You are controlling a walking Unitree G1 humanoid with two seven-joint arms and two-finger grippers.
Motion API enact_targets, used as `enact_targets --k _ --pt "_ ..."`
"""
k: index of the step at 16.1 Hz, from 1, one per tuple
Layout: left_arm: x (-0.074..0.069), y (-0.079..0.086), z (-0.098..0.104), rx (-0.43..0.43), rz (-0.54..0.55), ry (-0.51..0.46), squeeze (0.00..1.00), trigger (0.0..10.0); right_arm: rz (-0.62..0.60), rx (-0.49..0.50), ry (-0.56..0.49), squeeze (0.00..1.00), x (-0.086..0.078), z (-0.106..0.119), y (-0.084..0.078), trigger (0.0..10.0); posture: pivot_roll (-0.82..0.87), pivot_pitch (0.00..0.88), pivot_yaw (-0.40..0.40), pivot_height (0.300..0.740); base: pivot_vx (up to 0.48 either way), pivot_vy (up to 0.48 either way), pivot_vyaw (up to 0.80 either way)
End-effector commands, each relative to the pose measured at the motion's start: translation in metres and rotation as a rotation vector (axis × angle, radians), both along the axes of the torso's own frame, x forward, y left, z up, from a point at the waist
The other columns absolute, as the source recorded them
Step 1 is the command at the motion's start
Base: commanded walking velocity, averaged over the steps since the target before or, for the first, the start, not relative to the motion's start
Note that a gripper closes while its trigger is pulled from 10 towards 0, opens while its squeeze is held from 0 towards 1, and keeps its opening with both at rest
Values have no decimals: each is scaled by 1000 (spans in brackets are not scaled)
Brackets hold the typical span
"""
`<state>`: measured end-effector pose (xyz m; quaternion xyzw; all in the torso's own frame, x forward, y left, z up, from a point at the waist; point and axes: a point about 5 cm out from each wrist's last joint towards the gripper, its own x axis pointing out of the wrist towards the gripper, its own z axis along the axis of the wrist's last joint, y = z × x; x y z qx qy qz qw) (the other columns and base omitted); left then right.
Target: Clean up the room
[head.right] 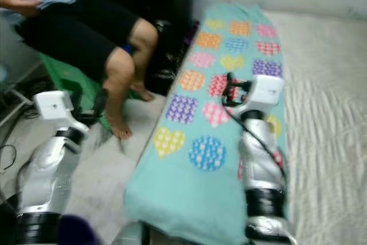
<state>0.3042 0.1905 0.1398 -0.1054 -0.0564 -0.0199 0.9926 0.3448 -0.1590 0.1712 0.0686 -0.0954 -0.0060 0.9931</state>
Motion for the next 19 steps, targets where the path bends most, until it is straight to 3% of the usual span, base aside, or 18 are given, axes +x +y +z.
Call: enact_targets --k 1,6,19 --pt "5 -11 4 5 -42 -15 0 10000 -56 -3 -1 0 -3 -3 -18 10000 -68 0 49 730 0 0 0" --pt "7 -14 5 5 -57 -23 0 10000 -93 -25 -10 0 -4 -3 -23 10000 -74 0 51 730 0 0 -88" --pt "6 -23 -5 -5 -76 8 0 10000 -101 -58 -12 0 -4 -2 -31 10000 -102 0 36 730 0 0 -720"
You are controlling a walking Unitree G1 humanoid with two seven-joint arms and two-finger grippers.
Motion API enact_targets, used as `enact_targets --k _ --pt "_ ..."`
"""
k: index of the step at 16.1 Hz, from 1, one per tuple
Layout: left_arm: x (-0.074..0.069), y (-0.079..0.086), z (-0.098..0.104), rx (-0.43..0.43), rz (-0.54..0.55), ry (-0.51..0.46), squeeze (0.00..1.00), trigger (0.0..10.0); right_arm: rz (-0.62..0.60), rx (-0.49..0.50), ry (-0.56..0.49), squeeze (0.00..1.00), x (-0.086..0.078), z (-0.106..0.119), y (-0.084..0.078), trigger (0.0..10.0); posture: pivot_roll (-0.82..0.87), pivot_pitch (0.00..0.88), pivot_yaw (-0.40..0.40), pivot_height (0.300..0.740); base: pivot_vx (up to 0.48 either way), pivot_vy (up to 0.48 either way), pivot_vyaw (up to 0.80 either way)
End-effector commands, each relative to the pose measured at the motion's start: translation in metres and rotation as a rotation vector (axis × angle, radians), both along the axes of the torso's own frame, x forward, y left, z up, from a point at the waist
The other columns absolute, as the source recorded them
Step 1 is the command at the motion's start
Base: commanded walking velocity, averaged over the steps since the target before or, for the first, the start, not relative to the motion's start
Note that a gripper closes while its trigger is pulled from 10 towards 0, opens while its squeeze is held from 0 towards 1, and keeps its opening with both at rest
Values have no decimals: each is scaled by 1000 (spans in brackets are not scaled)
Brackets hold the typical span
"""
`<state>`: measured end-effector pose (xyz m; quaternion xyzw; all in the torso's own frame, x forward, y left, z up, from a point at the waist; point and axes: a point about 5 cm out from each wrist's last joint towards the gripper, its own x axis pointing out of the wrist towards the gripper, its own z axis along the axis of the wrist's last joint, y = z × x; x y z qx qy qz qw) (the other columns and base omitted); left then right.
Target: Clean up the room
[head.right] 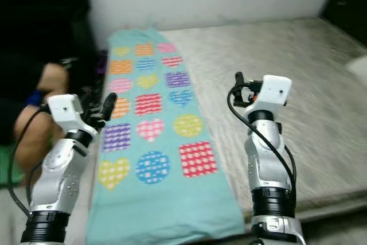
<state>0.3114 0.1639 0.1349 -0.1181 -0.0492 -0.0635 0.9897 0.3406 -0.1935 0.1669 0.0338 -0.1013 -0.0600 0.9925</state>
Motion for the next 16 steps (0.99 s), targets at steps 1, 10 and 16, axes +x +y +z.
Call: enact_targets --k 1,10,16 --pt "-1 3 -2 15 24 13 0 10000 16 1 -6 0 0 1 4 10000 -102 0 35 730 0 0 -606" --pt "-10 17 -8 20 78 28 0 10000 41 -33 23 0 -6 -5 7 10000 -89 0 -17 735 0 0 -68" --pt "-20 13 -14 35 72 52 0 10000 58 -39 34 0 -7 -6 14 10000 -84 0 2 740 0 0 0"
